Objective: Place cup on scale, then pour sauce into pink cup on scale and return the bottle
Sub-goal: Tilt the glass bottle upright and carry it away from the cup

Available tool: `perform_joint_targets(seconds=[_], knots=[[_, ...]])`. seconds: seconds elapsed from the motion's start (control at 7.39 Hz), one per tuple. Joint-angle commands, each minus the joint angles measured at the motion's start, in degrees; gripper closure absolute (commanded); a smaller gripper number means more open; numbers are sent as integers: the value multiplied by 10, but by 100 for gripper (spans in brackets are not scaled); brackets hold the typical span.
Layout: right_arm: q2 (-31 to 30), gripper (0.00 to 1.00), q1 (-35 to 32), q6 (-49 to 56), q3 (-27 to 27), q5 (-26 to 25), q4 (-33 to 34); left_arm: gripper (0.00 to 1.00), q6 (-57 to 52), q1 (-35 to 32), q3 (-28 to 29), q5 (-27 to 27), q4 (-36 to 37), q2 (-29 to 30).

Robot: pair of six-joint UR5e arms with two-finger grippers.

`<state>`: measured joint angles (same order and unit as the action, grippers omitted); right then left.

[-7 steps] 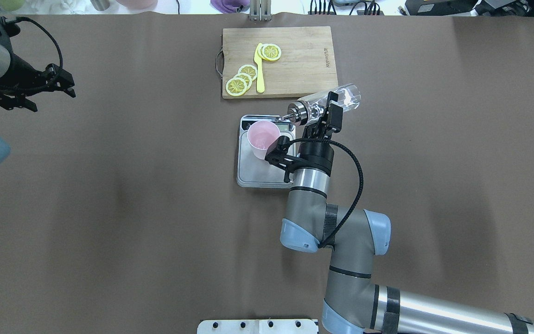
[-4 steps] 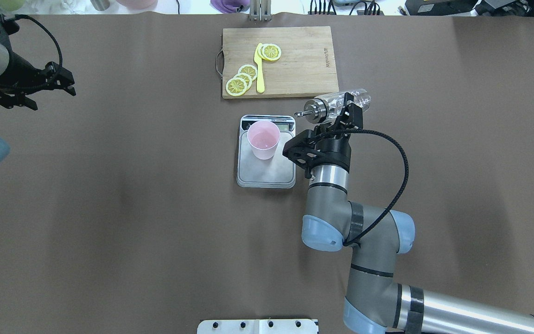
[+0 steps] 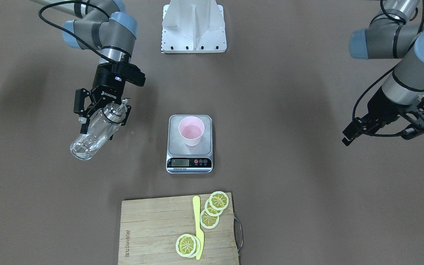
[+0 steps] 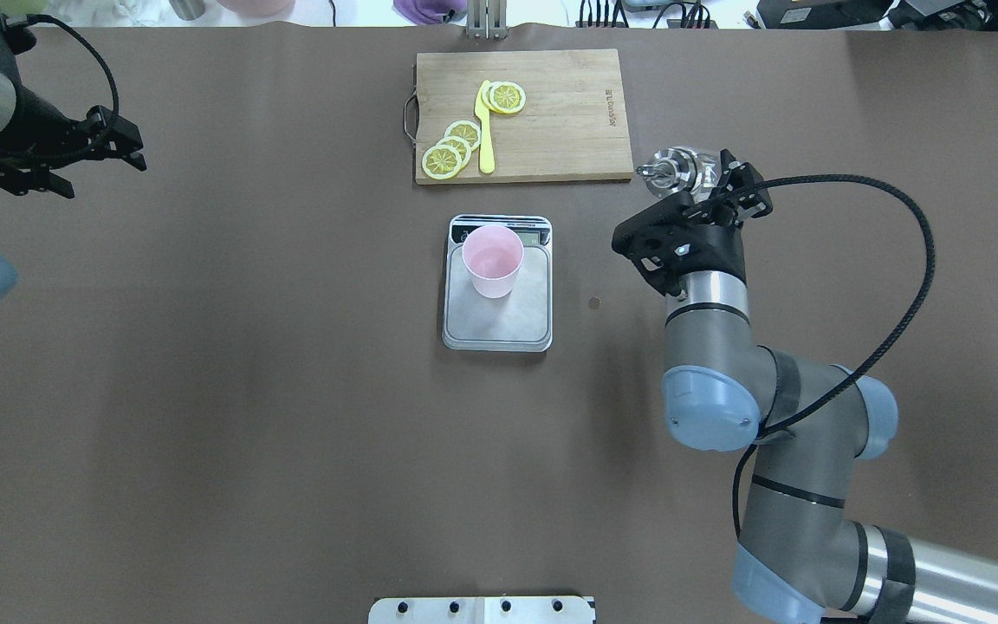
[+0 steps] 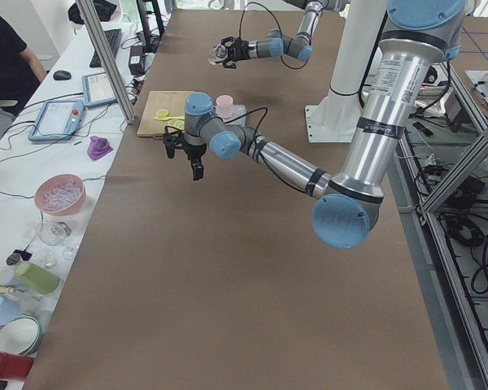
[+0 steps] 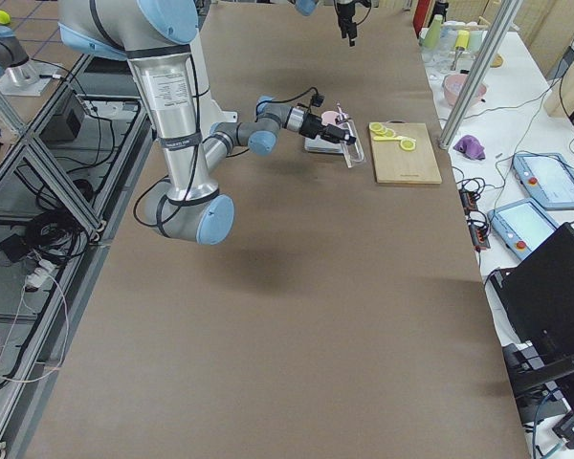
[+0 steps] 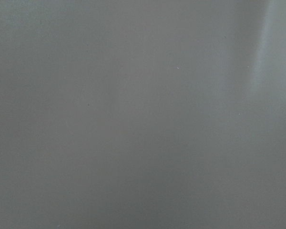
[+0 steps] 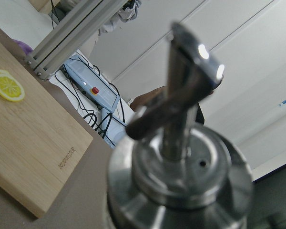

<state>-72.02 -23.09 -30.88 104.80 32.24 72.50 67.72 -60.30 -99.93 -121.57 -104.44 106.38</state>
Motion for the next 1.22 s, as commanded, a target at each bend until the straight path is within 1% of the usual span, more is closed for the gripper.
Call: perform_joint_targets(seconds=[0.0, 0.14, 0.27, 0.41, 0.54, 0.68, 0.81, 0.95, 1.08], knots=[[-41, 100, -38, -49, 38, 71, -1, 1, 0, 0, -7, 0, 1, 2], [-45, 100, -62, -78, 54, 121, -1, 1, 0, 0, -13, 0, 1, 3], [-58, 100, -82, -128, 68, 170, -2, 1, 0, 0, -21, 0, 1, 3], [-71, 100, -96, -186, 80, 198, -3, 1, 0, 0, -26, 1, 2, 3], [-86, 100, -115, -203, 89, 234, -28, 1, 1, 0, -31, 1, 2, 3], [-127, 100, -143, -220, 81, 278, -113, 1, 2, 0, -38, 1, 4, 3], [-165, 100, -161, -222, 56, 299, -186, 1, 2, 0, -42, 2, 4, 2], [-181, 100, -165, -242, 7, 300, -283, 1, 3, 0, -47, 2, 5, 1], [-182, 100, -169, -258, -41, 302, -353, 1, 2, 0, -47, 2, 5, 2]])
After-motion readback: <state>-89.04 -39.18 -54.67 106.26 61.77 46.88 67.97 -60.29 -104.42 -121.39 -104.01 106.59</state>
